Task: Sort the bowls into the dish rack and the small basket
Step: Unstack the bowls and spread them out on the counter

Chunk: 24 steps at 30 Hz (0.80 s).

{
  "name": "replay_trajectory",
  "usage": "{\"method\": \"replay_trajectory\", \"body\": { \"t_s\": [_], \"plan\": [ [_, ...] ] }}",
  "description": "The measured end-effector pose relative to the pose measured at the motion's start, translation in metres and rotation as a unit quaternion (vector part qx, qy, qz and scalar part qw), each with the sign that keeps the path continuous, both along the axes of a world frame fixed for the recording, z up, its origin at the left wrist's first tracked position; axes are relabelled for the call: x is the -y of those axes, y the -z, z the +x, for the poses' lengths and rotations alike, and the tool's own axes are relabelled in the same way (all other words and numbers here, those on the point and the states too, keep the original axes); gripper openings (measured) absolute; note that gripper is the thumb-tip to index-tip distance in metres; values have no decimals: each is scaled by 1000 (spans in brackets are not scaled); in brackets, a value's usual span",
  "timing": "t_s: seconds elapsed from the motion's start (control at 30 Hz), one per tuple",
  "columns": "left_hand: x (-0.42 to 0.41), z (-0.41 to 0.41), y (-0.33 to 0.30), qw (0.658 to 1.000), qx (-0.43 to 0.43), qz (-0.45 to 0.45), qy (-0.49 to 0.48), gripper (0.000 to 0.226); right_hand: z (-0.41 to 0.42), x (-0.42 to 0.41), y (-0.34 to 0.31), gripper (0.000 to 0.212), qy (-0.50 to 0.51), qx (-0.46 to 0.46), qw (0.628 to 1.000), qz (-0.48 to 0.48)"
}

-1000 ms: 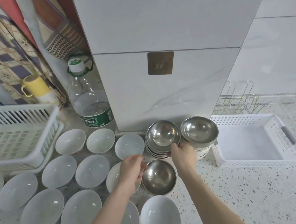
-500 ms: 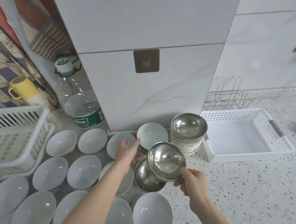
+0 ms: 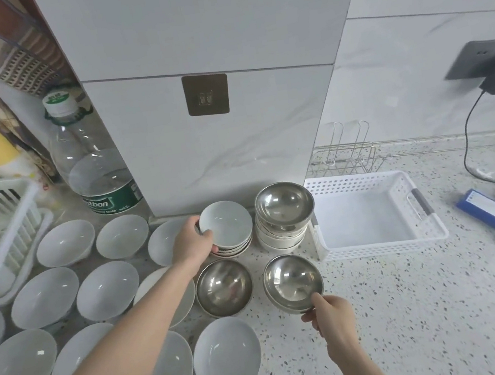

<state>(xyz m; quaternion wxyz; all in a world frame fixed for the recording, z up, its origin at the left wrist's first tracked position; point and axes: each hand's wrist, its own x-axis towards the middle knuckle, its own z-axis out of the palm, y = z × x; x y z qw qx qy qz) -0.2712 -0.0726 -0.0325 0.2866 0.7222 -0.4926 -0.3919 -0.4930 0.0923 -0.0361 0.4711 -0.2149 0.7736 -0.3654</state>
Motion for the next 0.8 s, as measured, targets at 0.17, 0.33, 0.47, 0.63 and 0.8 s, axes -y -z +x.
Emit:
{"method": "replay_trajectory", "body": {
  "t_s": [0.17, 0.33, 0.47, 0.63, 0.8],
  "plan": [
    [2, -1, -4, 1000, 26, 10, 11, 27, -5, 8, 11, 22, -18, -13, 999, 24],
    [1, -5, -9, 1000, 2, 14, 0, 28, -7, 15, 15, 25, -37, -18, 999, 33],
    [-6, -6, -11, 999, -16, 22, -18, 31, -9, 18, 17, 24, -47, -3, 998, 29],
    [-15, -7, -12, 997, -51, 4, -60, 36, -6, 19, 19, 19, -64, 17, 997, 39],
    [-25, 0, -25, 992, -84, -16, -88, 35, -2, 20, 20, 19, -67, 27, 996, 52]
  ]
}}
